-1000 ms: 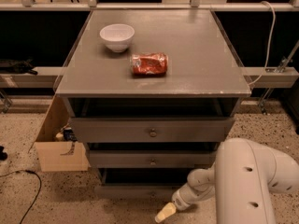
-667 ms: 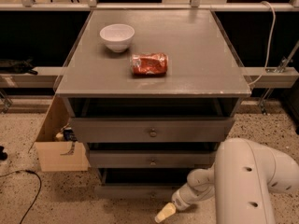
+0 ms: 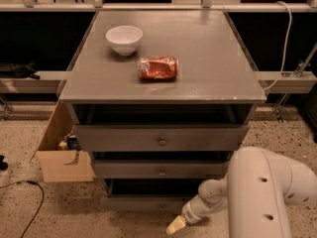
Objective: Close bottom drawer
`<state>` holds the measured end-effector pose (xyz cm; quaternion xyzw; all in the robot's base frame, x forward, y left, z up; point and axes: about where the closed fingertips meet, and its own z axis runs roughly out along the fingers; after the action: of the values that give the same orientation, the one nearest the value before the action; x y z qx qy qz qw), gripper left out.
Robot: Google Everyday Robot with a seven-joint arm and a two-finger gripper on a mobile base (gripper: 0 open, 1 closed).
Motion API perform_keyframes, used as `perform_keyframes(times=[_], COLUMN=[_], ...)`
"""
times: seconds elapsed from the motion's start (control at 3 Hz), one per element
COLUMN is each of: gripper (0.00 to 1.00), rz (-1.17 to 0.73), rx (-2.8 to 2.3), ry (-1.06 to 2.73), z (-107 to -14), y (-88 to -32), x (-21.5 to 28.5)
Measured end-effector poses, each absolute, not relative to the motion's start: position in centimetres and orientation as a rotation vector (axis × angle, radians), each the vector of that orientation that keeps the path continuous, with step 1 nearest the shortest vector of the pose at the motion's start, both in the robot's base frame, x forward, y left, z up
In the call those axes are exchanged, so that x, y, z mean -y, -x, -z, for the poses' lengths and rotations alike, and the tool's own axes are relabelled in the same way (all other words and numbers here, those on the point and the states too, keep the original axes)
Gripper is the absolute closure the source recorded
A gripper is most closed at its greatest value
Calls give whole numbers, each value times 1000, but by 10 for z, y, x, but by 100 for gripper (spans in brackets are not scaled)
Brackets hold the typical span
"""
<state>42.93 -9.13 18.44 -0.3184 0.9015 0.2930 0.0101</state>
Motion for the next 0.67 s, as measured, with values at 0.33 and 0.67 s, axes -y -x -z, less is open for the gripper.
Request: perform_keyframes(times=[0.33,0.67], gripper=[51,74], rz=[-865,-779], rx=[-2822,-2819], ry=[1006,1031], z=[-181,-177], y=[-440,-463], x=[86,80])
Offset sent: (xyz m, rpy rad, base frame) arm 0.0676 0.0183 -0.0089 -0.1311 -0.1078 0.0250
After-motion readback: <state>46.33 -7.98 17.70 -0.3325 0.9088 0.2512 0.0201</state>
